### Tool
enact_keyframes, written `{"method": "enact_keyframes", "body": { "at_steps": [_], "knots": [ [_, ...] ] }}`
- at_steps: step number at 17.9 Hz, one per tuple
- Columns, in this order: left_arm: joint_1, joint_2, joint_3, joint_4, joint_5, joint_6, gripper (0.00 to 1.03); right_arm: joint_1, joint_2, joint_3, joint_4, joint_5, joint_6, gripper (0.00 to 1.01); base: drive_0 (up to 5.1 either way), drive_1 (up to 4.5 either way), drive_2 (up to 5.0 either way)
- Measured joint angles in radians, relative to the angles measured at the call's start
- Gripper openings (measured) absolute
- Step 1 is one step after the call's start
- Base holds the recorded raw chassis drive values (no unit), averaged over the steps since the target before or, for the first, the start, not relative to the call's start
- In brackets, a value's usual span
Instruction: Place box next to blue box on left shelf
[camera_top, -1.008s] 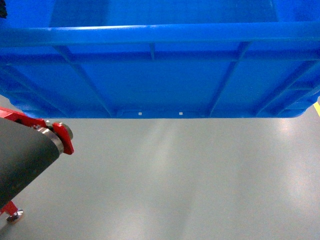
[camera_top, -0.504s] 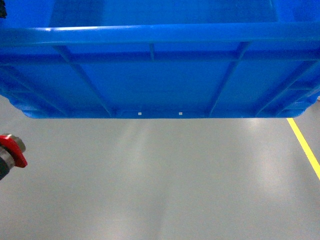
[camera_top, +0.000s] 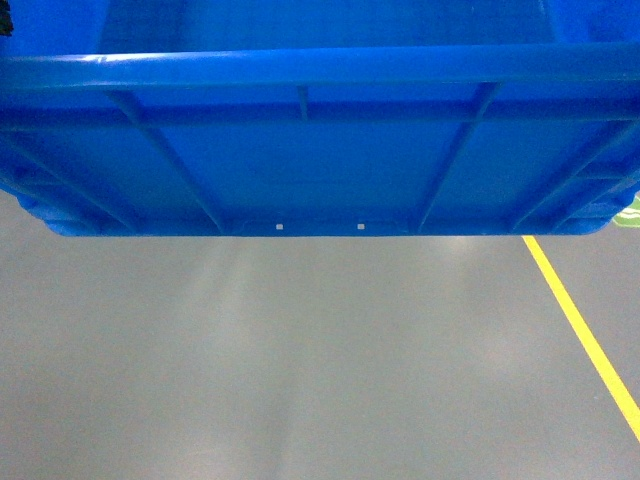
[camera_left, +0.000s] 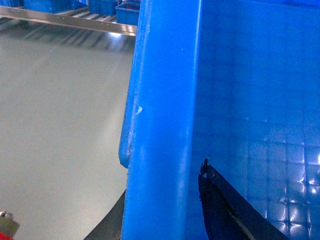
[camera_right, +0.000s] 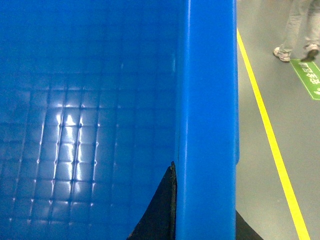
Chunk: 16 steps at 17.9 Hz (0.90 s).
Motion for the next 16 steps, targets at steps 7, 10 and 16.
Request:
{"method": "enact_keyframes", "body": {
  "at_steps": [7,10,16],
  "knots": [
    [-0.003,-0.001,0.000,0.009,0.000,-0.002,0.30,0.000,-0.010,0.000,0.001,0.006,-0.001,0.07,-1.8,-1.79,-1.8],
    [-0.003,-0.001,0.000,-0.004,0.000,-0.001,0.30,0.000,-0.007,0.000,-0.008,0.005,-0.001,0.07,-1.8,-1.79,-1.8],
    [-0.003,-0.001,0.000,0.000,0.000,-0.001,0.30,0.000,-0.007,0.000,-0.005,0.006,-0.001,0.07,-1.8,-1.79,-1.8]
  ]
}}
